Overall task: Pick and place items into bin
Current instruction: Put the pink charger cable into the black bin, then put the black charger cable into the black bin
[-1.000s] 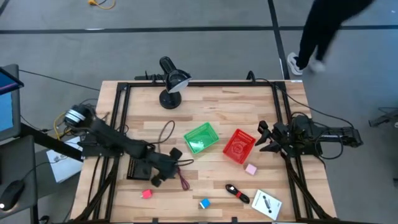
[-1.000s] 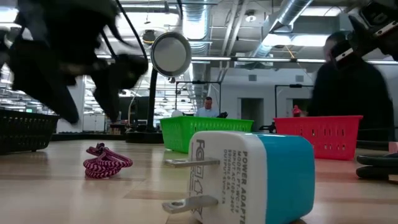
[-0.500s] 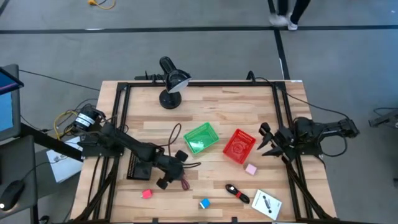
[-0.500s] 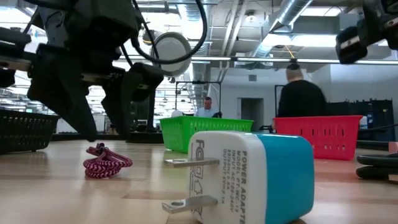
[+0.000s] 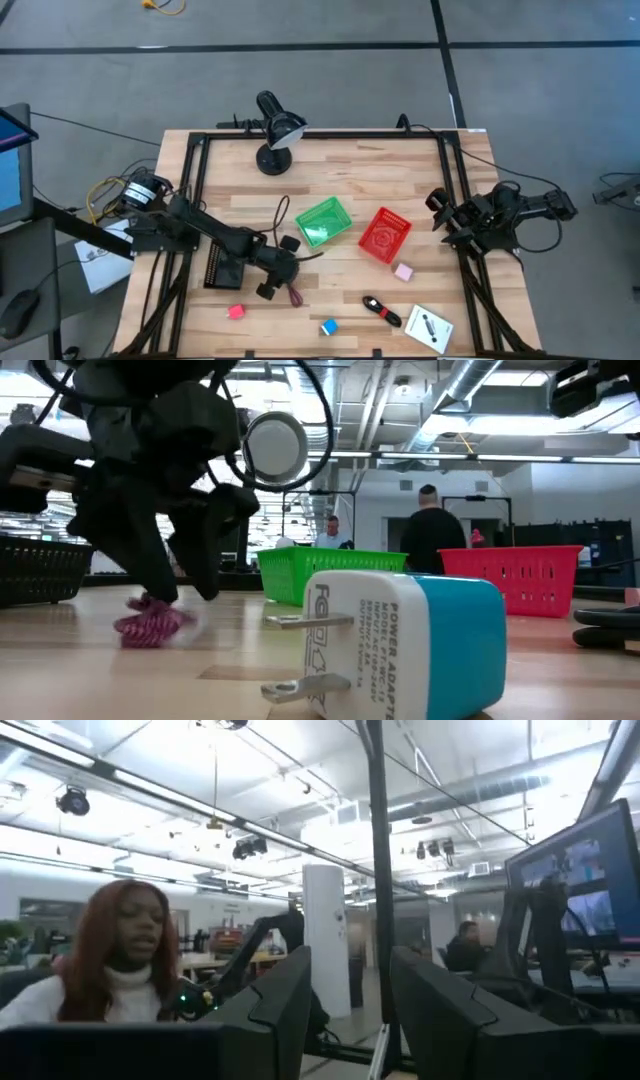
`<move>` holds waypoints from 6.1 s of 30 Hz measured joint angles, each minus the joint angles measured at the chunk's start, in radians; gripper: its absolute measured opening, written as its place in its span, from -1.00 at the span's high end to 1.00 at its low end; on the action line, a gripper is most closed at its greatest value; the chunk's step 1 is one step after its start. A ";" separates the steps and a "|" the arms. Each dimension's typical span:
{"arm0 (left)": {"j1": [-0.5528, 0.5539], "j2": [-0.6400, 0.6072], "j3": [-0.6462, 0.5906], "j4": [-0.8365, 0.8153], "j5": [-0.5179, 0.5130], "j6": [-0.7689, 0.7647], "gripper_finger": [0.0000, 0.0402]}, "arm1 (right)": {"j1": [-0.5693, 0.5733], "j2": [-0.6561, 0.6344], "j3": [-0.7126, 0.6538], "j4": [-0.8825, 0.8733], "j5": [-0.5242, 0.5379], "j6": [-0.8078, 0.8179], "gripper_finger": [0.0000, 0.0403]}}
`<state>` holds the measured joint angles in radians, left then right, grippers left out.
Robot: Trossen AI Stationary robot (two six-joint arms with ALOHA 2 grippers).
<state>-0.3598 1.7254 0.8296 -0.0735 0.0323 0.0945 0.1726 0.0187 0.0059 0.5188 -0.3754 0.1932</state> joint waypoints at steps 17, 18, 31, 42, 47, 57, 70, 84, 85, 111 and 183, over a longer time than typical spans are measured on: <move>-0.036 -0.093 0.022 -0.144 0.066 -0.005 0.24 | -0.006 0.001 0.000 -0.014 0.012 -0.114 0.34; -0.041 -0.089 0.016 -0.146 0.055 -0.006 0.24 | -0.006 0.001 0.000 -0.016 0.014 -0.129 0.33; -0.061 -0.054 -0.003 -0.119 0.022 -0.017 0.24 | -0.006 0.003 0.000 -0.084 0.142 -0.186 0.34; -0.065 0.025 0.001 -0.083 -0.001 0.002 0.38 | -0.006 0.044 0.000 -0.077 0.162 -0.271 0.33; -0.066 -0.003 0.005 -0.072 -0.021 -0.037 0.85 | -0.006 0.047 0.000 -0.053 0.233 -0.306 0.33; -0.154 -0.201 0.067 -0.178 -0.243 -0.463 0.97 | -0.001 0.047 0.000 -0.104 0.276 -0.052 0.33; -0.420 -0.385 0.143 -0.888 -0.719 -1.497 0.98 | 0.058 0.078 0.000 -0.254 0.346 0.053 0.33; -0.562 -0.121 0.143 -1.068 -0.559 -2.027 0.97 | 0.098 0.159 0.000 -0.241 0.410 0.071 0.33; -0.571 -0.121 0.143 -1.064 -0.566 -2.037 0.97 | 0.097 0.159 0.000 -0.240 0.411 0.071 0.33; -0.631 -0.122 0.130 -1.195 -0.486 -2.124 0.74 | 0.097 0.159 0.000 -0.234 0.411 0.070 0.33; -0.615 -0.142 0.409 -1.498 -0.728 -1.815 0.52 | 0.562 1.732 1.236 -1.448 0.434 0.916 0.28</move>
<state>-0.9747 1.5838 1.2388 -1.5712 -0.6953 -1.7201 0.7344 1.7504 1.2423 -0.9293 0.0583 1.1089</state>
